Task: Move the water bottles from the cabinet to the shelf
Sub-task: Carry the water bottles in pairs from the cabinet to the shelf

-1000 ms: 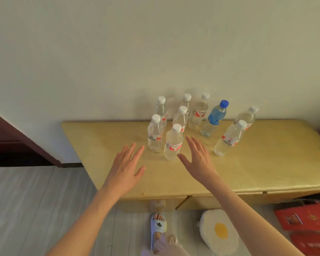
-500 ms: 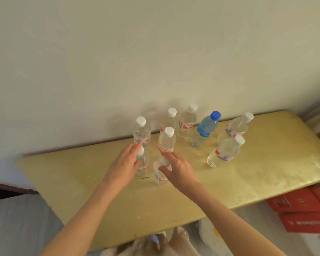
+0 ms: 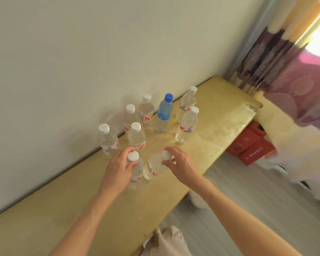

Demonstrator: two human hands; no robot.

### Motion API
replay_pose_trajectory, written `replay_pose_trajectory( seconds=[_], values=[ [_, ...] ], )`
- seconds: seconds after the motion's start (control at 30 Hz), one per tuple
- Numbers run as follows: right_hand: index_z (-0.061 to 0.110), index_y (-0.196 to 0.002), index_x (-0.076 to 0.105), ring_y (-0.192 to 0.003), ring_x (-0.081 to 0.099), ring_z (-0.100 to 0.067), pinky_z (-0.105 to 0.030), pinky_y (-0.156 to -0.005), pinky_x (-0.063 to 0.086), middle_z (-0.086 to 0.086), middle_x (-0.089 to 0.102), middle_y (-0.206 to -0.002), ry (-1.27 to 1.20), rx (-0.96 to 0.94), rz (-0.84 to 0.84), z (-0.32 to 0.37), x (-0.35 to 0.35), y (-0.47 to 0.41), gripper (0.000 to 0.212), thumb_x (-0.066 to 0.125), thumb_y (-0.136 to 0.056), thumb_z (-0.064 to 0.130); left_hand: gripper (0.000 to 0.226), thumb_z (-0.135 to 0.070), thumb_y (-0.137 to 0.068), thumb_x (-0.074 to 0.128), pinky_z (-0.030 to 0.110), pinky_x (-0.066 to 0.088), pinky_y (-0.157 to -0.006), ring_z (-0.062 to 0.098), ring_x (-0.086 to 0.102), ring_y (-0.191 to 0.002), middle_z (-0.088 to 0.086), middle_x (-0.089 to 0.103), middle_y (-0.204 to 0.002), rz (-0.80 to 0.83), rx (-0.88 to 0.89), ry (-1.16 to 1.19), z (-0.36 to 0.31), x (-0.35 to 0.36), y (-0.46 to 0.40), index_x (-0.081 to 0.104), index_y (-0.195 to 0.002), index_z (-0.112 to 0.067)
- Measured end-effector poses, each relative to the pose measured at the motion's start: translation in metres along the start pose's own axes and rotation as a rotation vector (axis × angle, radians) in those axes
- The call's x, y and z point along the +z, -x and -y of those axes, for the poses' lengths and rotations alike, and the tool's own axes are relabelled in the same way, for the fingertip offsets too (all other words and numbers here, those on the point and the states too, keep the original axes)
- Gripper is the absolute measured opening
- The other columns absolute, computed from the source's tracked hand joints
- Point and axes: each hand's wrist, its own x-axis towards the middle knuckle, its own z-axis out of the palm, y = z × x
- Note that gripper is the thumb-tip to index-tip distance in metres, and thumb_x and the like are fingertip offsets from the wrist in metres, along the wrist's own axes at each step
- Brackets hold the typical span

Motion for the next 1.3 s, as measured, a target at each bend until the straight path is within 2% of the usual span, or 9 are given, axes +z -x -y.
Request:
replay_pose_trajectory(
  seconds=[0.1, 0.23, 0.3, 0.43, 0.53, 0.67, 0.93, 1.17, 1.3],
  values=[
    [0.010, -0.113, 0.055, -0.087, 0.058, -0.026, -0.041, -0.081, 0.050, -0.008, 0.058, -0.111, -0.004, 0.095, -0.114, -0.003, -0.024, 0.030, 0.035, 0.067, -0.081, 0.019, 0.034, -0.014, -0.083, 0.061, 0.025, 0.035, -0.090, 0.018, 0.050, -0.108, -0.001, 0.055, -0.116, 0.078, 0.126, 0.025, -0.029, 0.005, 0.002, 0.052, -0.115, -0.017],
    [0.011, -0.112, 0.055, -0.085, 0.057, -0.023, -0.036, -0.080, 0.048, -0.005, 0.057, -0.109, 0.019, 0.174, -0.287, -0.014, -0.062, 0.086, 0.035, 0.066, -0.081, 0.023, 0.031, -0.016, -0.082, 0.062, 0.024, 0.036, -0.084, 0.016, 0.053, -0.102, -0.007, 0.053, -0.105, 0.204, 0.258, 0.026, -0.070, 0.027, 0.018, 0.052, -0.112, -0.019],
    [0.012, -0.112, 0.055, -0.086, 0.055, -0.022, -0.034, -0.079, 0.045, -0.004, 0.056, -0.105, 0.054, 0.225, -0.371, -0.022, -0.082, 0.123, 0.035, 0.066, -0.081, 0.025, 0.031, -0.014, -0.081, 0.063, 0.024, 0.036, -0.083, 0.017, 0.054, -0.101, -0.004, 0.056, -0.104, 0.251, 0.330, 0.031, -0.092, 0.043, 0.031, 0.053, -0.110, -0.019],
    [0.010, -0.107, 0.056, -0.091, 0.053, -0.022, -0.038, -0.078, 0.047, -0.006, 0.058, -0.104, 0.146, 0.297, -0.565, -0.043, -0.123, 0.218, 0.032, 0.066, -0.080, 0.025, 0.031, -0.010, -0.079, 0.064, 0.019, 0.032, -0.077, 0.019, 0.055, -0.097, -0.001, 0.059, -0.102, 0.345, 0.495, 0.022, -0.154, 0.083, 0.068, 0.055, -0.108, -0.017],
    [0.009, -0.102, 0.058, -0.095, 0.053, -0.024, -0.038, -0.076, 0.047, -0.006, 0.062, -0.100, 0.207, 0.355, -0.714, -0.056, -0.150, 0.299, 0.033, 0.066, -0.076, 0.028, 0.031, -0.007, -0.078, 0.065, 0.024, 0.036, -0.080, 0.021, 0.055, -0.093, 0.000, 0.057, -0.098, 0.415, 0.602, 0.059, -0.206, 0.118, 0.111, 0.056, -0.108, -0.012],
    [0.012, -0.100, 0.056, -0.091, 0.054, -0.020, -0.040, -0.076, 0.050, -0.002, 0.059, -0.098, 0.206, 0.464, -0.860, -0.072, -0.182, 0.411, 0.040, 0.055, -0.077, 0.044, 0.030, -0.009, -0.078, 0.066, 0.022, 0.035, -0.076, 0.017, 0.055, -0.086, 0.000, 0.060, -0.097, 0.504, 0.717, 0.121, -0.267, 0.169, 0.190, 0.057, -0.106, -0.013],
    [0.012, -0.108, 0.053, -0.088, 0.058, -0.024, -0.041, -0.073, 0.048, -0.001, 0.056, -0.104, 0.265, 0.797, -1.227, -0.093, -0.224, 0.644, 0.061, 0.040, -0.072, 0.061, 0.026, -0.012, -0.078, 0.066, 0.013, 0.039, -0.072, 0.015, 0.058, -0.084, 0.000, 0.062, -0.097, 0.890, 0.982, 0.180, -0.389, 0.289, 0.372, 0.057, -0.102, -0.014],
    [0.017, -0.107, 0.053, -0.087, 0.054, -0.013, -0.033, -0.075, 0.046, 0.008, 0.051, -0.101, 0.227, 1.091, -1.513, -0.124, -0.238, 0.828, 0.058, 0.039, -0.072, 0.062, 0.026, -0.013, -0.079, 0.066, 0.030, 0.045, -0.079, 0.020, 0.059, -0.088, 0.001, 0.062, -0.099, 1.200, 1.224, 0.177, -0.493, 0.405, 0.543, 0.056, -0.103, -0.014],
    [0.017, -0.107, 0.053, -0.088, 0.054, -0.013, -0.035, -0.076, 0.047, 0.005, 0.055, -0.105, 0.251, 1.265, -1.574, -0.153, -0.258, 0.935, 0.048, 0.051, -0.078, 0.055, 0.029, -0.013, -0.078, 0.067, 0.027, 0.041, -0.075, 0.020, 0.059, -0.087, 0.000, 0.061, -0.098, 1.343, 1.314, 0.168, -0.545, 0.482, 0.637, 0.057, -0.104, -0.014]
  ],
)
